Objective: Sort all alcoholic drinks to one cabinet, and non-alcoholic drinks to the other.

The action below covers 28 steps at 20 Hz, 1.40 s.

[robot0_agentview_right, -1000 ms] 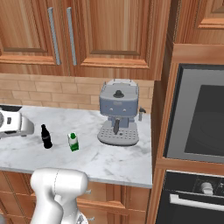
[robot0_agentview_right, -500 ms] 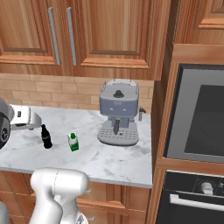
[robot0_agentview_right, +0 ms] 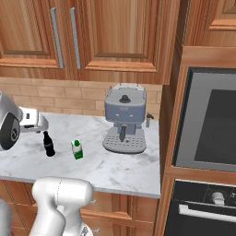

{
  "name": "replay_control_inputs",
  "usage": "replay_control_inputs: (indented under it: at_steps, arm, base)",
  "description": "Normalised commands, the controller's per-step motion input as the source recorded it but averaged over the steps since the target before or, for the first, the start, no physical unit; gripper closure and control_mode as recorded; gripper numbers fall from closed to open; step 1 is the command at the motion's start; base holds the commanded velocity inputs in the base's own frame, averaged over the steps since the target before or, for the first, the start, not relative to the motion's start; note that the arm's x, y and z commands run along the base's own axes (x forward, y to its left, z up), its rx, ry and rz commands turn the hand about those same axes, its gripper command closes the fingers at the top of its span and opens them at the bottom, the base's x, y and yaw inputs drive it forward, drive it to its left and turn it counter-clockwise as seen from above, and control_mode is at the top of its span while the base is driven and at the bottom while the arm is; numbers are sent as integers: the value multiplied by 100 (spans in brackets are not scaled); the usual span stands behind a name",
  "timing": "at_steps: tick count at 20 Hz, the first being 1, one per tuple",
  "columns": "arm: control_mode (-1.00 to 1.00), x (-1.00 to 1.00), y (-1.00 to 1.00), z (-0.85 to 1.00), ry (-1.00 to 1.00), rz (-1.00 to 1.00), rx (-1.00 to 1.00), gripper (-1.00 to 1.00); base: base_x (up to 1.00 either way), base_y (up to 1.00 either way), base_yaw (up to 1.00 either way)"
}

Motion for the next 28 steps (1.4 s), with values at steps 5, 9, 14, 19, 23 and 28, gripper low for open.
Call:
replay_control_inputs:
  at_steps: [5, 9, 14, 19, 23, 28]
  arm:
    - [-100, 31, 7, -11, 1, 0, 0, -100]
    - [-100, 31, 10, -11, 1, 0, 0, -100]
    - [-100, 37, 20, -16, 2, 0, 0, -100]
    - [-100, 35, 13, -17, 1, 0, 0, -100]
    - [-100, 35, 9, -16, 2, 0, 0, -100]
    - [-100, 31, 8, -19, 1, 0, 0, -100]
  base:
    - [0, 0, 0]
    - [0, 0, 0]
    - [0, 0, 0]
    - [0, 0, 0]
    - [0, 0, 0]
    - [0, 0, 0]
